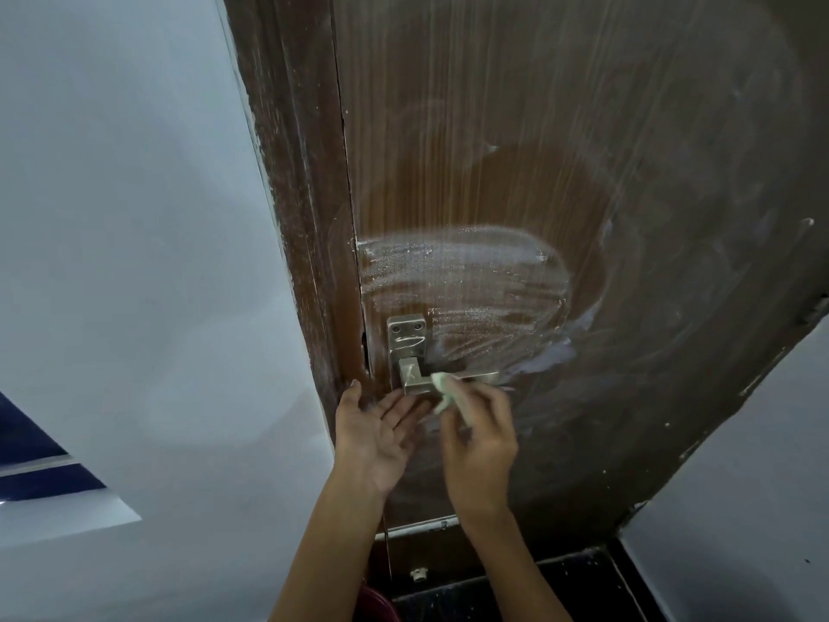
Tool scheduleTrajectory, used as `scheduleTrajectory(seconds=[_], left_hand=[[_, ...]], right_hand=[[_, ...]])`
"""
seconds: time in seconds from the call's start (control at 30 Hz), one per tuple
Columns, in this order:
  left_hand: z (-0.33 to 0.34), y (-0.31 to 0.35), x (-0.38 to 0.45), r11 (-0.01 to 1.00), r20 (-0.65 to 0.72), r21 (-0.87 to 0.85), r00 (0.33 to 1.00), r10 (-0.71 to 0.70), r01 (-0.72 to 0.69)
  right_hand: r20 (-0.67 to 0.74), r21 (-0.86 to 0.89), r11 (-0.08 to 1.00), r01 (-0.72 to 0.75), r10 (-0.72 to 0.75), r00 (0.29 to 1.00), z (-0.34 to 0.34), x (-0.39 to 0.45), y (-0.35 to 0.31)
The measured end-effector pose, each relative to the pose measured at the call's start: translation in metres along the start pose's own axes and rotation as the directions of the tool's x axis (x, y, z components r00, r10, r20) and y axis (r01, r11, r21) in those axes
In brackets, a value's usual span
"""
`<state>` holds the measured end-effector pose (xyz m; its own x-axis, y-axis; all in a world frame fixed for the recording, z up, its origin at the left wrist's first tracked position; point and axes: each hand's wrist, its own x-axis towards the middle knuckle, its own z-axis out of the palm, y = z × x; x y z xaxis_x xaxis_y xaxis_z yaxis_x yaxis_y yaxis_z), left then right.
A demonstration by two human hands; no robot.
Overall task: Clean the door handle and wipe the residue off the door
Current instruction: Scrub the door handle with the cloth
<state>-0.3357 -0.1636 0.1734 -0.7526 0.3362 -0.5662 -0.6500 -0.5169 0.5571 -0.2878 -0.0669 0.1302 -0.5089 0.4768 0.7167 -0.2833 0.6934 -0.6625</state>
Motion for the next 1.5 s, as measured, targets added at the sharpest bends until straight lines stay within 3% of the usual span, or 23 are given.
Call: scheduleTrajectory(seconds=[0.1, 0.27, 0.43, 0.6, 0.77, 0.97, 1.17, 1.3, 1.5], left_hand=[[-0.001, 0.003, -0.002, 1.0, -0.013, -0.018, 1.0, 0.014, -0.015], [0.003, 0.002, -0.005, 0.998, 0.003, -0.036, 0.999, -0.048, 0.048], [-0.002, 0.003, -0.007, 1.0, 0.012, 0.012, 1.0, -0.015, 0.015], [-0.005, 0.004, -0.008, 0.997, 0.02, -0.006, 0.997, -0.073, 0.073], [-0.013, 0.009, -0.011, 0.999, 0.018, 0.025, 0.999, -0.029, 0.029], [-0.016, 0.014, -0.016, 0.998, 0.024, 0.001, 0.998, -0.056, 0.056], [-0.025, 0.017, -0.014, 1.0, 0.021, 0.02, 0.999, 0.024, -0.024], [-0.023, 0.013, -0.016, 0.999, 0.014, 0.037, 1.0, 0.016, -0.017], [-0.022, 0.013, -0.016, 0.997, 0.011, 0.057, 0.999, 0.048, -0.048]], right_hand=[[-0.134, 0.013, 0.99, -0.138, 0.138, 0.981, -0.002, 0.01, 0.001], [0.11, -0.05, 0.995, 0.085, -0.079, 0.991, 0.018, -0.004, -0.02], [-0.076, -0.071, 0.997, -0.024, 0.019, 0.997, 0.007, 0.007, -0.006], [0.084, -0.054, 0.99, 0.131, -0.126, 0.988, 0.025, -0.009, -0.019], [-0.04, -0.117, 0.992, 0.046, -0.051, 0.998, 0.017, 0.007, -0.014], [0.23, -0.234, 0.953, 0.191, -0.137, 0.964, 0.031, 0.004, -0.038], [0.023, -0.188, 0.982, 0.024, -0.02, 1.0, 0.01, 0.028, -0.039], [0.354, -0.301, 0.946, 0.12, -0.006, 0.935, 0.021, 0.042, -0.053], [0.418, -0.386, 0.913, 0.134, 0.044, 0.907, 0.013, 0.048, -0.051]])
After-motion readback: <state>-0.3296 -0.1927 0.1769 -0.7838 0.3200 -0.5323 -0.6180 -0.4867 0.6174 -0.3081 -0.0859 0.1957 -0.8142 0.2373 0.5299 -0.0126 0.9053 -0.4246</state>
